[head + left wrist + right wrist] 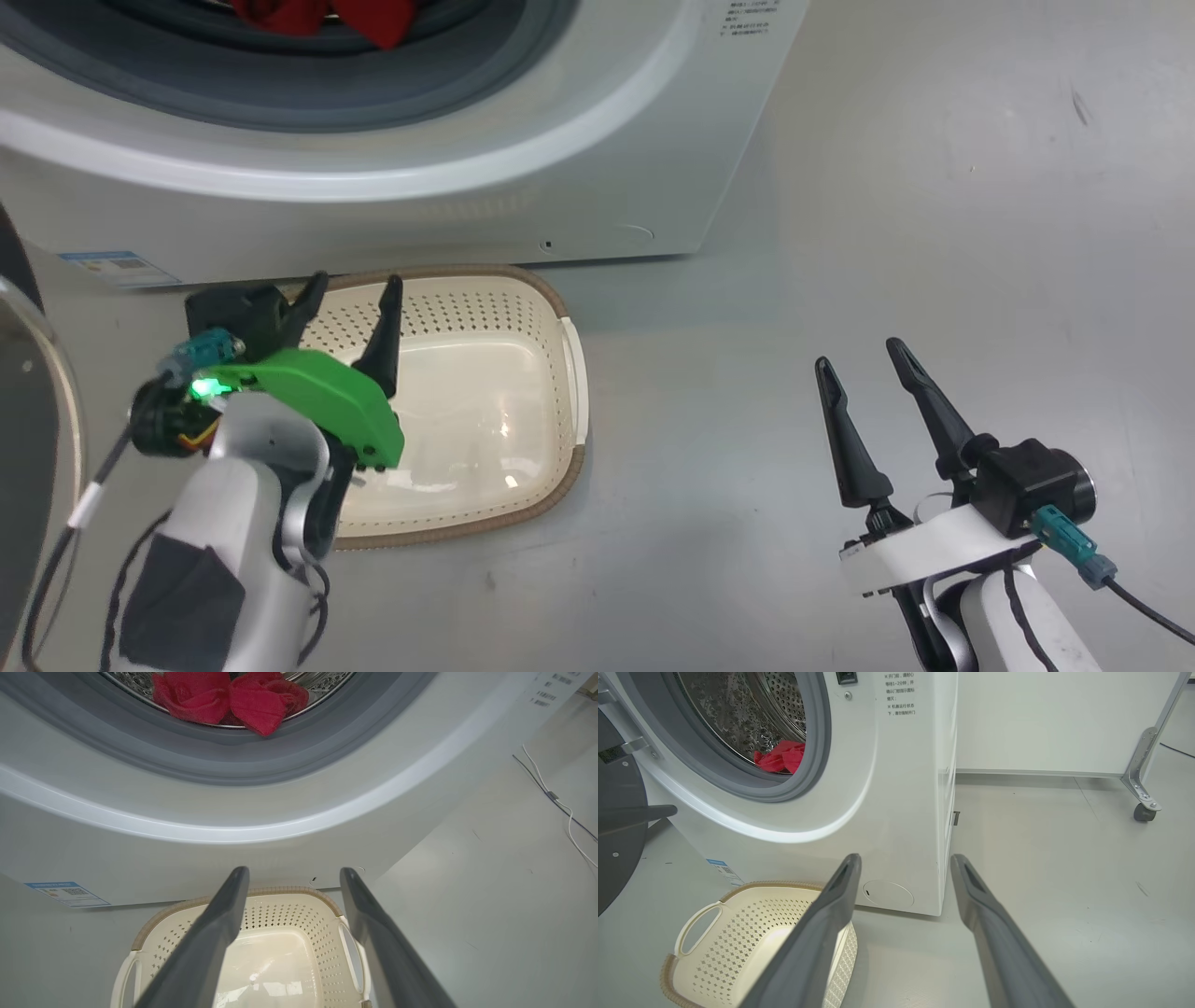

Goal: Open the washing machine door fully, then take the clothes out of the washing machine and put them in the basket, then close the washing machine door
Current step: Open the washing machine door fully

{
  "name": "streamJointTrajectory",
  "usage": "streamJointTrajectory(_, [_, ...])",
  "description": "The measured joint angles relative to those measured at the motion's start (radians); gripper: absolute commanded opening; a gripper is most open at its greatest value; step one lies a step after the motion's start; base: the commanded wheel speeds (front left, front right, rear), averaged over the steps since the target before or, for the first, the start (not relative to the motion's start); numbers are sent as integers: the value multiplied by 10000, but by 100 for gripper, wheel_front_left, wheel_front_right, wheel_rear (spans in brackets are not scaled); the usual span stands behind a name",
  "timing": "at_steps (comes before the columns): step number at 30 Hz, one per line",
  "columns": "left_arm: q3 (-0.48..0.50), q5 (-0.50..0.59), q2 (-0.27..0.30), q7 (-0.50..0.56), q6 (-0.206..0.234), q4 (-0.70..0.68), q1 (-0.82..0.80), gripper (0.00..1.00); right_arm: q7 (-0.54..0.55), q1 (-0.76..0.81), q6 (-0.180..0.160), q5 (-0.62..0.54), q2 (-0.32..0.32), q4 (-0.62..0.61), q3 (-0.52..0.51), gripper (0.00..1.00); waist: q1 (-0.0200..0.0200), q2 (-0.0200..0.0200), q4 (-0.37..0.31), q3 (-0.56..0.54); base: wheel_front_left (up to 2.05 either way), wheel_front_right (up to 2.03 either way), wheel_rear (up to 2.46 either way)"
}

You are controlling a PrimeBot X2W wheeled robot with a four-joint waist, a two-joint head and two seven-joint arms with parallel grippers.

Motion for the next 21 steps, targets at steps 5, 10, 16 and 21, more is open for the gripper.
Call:
streamJointTrajectory(5, [324, -61, 194, 495, -90, 90, -1531, 100, 0, -456, 29, 322, -17, -201, 330, 100, 0, 1, -292, 687, 0, 0, 0])
streamJointTrajectory(10, [673, -59, 562, 779, -127, 146, -3114, 100, 0, -964, 31, 539, -27, -384, 639, 100, 0, 0, -614, 1385, 0, 0, 0])
streamJointTrajectory(16, [953, 40, 991, 832, -278, 541, -4742, 100, 0, -1494, 31, 869, -33, -399, 1126, 100, 0, 0, -1028, 2125, 0, 0, 0])
streamJointTrajectory(21, [1243, 79, 1289, 832, -282, 978, -5824, 100, 0, -1804, 33, 1026, -35, -399, 1521, 100, 1, 0, -1434, 2573, 0, 0, 0])
